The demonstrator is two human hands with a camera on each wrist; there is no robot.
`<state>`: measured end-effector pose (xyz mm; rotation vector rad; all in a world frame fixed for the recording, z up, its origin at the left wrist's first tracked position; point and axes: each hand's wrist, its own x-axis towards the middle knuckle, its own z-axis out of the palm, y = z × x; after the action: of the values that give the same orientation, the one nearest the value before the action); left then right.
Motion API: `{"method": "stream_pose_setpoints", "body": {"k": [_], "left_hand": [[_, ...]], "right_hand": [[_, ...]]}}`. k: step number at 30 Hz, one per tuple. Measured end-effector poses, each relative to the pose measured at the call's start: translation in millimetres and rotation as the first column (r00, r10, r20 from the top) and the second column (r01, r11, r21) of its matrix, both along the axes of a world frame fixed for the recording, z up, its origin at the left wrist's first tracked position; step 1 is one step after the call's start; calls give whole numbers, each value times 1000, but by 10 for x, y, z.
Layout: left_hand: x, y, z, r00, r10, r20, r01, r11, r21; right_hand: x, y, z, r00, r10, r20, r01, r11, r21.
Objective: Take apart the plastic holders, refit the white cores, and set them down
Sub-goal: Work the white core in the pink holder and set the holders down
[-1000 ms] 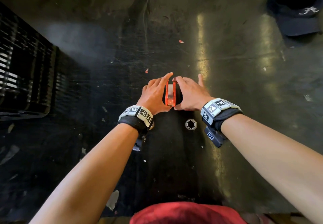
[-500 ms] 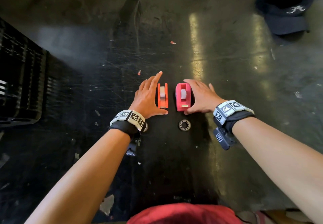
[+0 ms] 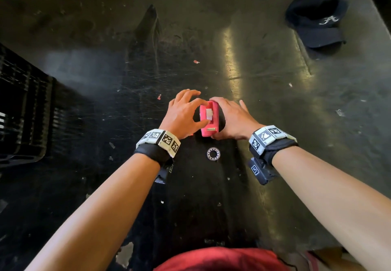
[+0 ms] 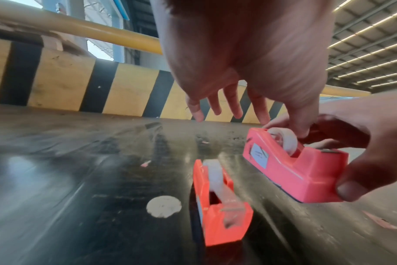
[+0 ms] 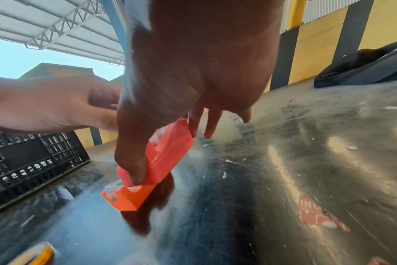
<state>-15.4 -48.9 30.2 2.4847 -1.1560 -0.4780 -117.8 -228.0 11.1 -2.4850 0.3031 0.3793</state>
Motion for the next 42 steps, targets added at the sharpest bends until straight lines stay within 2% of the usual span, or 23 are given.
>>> {"method": "stream_pose_setpoints", "body": {"k": [5,14,21,23,24,26,27,29,31,36,42], "left_hand": [[-27,-119,39,999,-37,9,36,995,94],[13,69,169,996,26,-81,-28,999,-21],[64,230,142,984,98,-152,-99,995,-2],[63,247,134,980,109,-165,-111,994,0],[59,254,131,979,116,-169,-118,993,-2],[49,264,133,976,128,-177,-129,992,6],[38,267,136,975,131,-180,-131,991,12],[5,267,155,975,120,-185,-120,993,11],[-35,263,187,978,99,-183,-101,995,-3],[-122,290,269,981,84,-177,-91,995,-29],[-233,337,332,980,89,-176,-99,994,-50]], "right_hand": [[-25,39,112,1000,18,-7,-18,1000,-20],[108,-33,-163,991,-12,-135,4,998,-57],[110,6,-333,983,-50,-176,42,998,-50],[85,25,-287,992,-74,-103,72,997,-26],[75,42,-245,996,-92,-16,92,996,-4],[76,81,-166,965,-171,197,153,983,106],[80,116,-117,945,-215,245,171,967,187],[68,188,-30,946,-237,222,169,943,286],[45,240,9,954,-234,188,166,933,320],[-29,318,48,942,-276,189,205,923,325],[-108,372,106,951,-243,193,169,928,332]]}}
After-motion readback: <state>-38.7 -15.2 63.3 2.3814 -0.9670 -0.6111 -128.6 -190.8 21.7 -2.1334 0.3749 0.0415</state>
